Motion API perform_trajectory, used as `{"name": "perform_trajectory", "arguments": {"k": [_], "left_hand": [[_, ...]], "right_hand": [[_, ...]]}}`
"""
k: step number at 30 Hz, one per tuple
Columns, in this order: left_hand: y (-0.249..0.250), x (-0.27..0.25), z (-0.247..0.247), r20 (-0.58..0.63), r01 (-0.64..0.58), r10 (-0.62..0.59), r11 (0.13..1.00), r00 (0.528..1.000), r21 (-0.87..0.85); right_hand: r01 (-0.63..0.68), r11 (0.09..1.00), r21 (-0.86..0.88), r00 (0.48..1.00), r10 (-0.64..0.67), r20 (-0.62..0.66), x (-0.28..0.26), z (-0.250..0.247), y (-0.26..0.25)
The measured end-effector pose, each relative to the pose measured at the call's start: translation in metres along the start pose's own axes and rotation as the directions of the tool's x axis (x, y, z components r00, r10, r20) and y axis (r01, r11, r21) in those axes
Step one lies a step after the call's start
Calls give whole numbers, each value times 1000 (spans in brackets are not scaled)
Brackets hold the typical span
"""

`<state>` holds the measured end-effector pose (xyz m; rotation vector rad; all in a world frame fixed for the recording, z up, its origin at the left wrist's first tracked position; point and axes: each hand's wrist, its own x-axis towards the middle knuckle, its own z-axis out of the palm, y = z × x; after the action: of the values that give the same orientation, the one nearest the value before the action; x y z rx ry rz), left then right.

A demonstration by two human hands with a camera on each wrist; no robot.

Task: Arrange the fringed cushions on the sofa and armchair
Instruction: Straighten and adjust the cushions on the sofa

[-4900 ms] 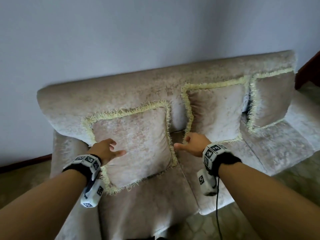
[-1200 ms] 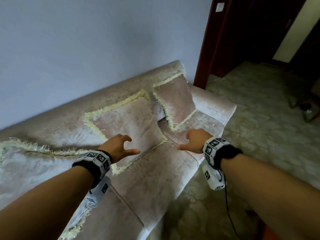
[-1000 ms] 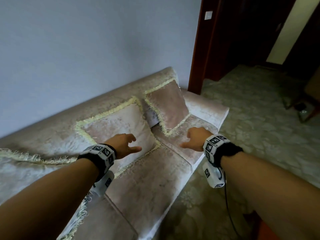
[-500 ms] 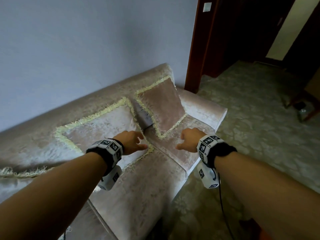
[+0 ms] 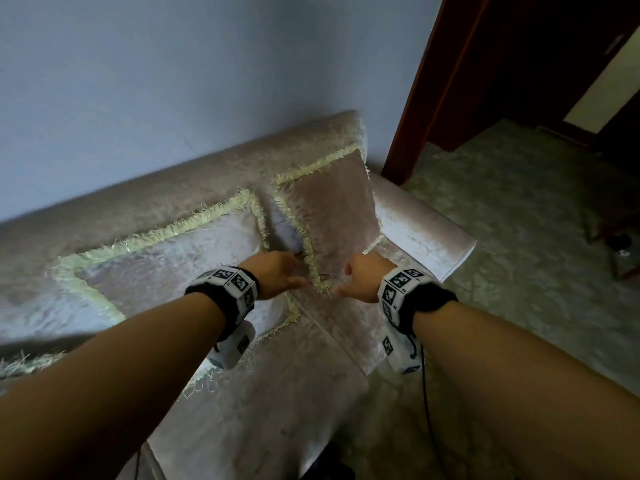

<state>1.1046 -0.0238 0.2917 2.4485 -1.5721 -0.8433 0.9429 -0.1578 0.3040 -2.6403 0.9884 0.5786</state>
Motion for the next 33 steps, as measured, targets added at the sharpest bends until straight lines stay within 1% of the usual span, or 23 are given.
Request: {"name": "perform_trajectory", "arguments": {"k": [3,6,9,13,15,19,24,25,27,29,30,32,33], "left_hand": [[-36,13,-1,9,95,-95,994,995,-62],[-79,18,0,13,229,-230,956,973,-182],[-118,15,4,42,344,-345,906,938,-248],[-160,12,4,35,478,-493,820,869,-314],[-177,10,6,18,546,-580,756,815,-361],[-212,17,22,56,664,-713,618,699,-421],[-265,39,59,75,757,-817,489,571,-434],[-276,43,70,89,778,-839,450,536,-438],[-299,48,91,102,802,-880,369,464,-469],[-331,52,119,128,817,-913,275,387,-507],[-339,50,124,117,810,-926,246,358,-532],[-356,48,146,167,803,-942,146,291,-577],[-363,47,156,192,798,-942,111,274,-593]], "right_hand": [[50,997,-64,998,-47,35,37,-5,-8],[134,985,-110,988,-125,87,78,-10,-25],[232,965,-120,967,-215,138,122,-5,-45],[314,942,-115,935,-286,209,188,10,-71],[345,936,-74,917,-319,241,222,14,-84],[381,923,53,884,-380,273,288,29,-99],[336,918,210,882,-385,271,353,83,-97],[317,922,221,887,-371,275,361,94,-97],[243,942,230,918,-300,259,382,113,-97],[160,959,234,941,-219,257,408,140,-96],[142,962,235,950,-199,241,414,143,-91],[112,964,243,947,-177,268,432,166,-82],[107,961,256,943,-180,281,438,172,-81]]}}
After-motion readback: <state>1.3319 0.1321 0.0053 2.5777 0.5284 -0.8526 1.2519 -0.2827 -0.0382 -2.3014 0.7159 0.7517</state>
